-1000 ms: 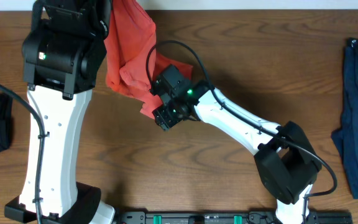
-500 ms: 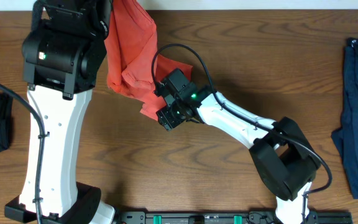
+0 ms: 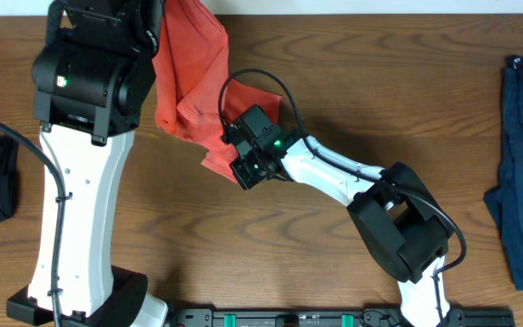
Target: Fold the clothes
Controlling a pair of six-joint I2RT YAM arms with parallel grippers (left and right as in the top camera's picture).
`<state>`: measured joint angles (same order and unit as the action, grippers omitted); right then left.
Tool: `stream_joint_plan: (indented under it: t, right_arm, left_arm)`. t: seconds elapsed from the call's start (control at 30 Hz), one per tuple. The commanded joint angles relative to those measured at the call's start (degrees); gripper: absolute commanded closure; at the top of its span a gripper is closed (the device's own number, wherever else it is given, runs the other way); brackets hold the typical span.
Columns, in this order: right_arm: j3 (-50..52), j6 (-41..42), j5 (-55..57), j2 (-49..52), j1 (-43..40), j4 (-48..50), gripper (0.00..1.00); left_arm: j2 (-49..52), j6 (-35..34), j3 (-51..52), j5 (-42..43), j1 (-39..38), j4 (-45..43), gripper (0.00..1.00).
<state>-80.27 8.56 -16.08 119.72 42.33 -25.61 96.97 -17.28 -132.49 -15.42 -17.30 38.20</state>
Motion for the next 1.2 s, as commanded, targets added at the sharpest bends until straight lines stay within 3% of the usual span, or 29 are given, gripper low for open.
stream_joint_plan:
  t: [0.0,0.23,0.77,1.17]
  right_arm:
    - [0.2,0.9,0.7,0.6,-0.7,1.0,0.99]
    - [0.0,1.3,4.7,-1.6,-5.6,-1.4,0.99]
    - [-0.3,0.2,4.2,-23.9,-36.1,-10.4,0.99]
    - [-0.3,-2.4,3.8,-38.3,-49.5,-12.5,0.99]
  left_arm:
    - [-1.4,1.2,-1.7,-0.8,0.3,-0.7,0.94]
    - [-1.8,1.2,-1.7,-0.8,0.3,0.5,0.94]
    - [-1.4,1.1,-1.1,-0.4,0.2,6.8,0.94]
    - [4.1,-1.5,-0.8,4.1,0.2,19.5,0.94]
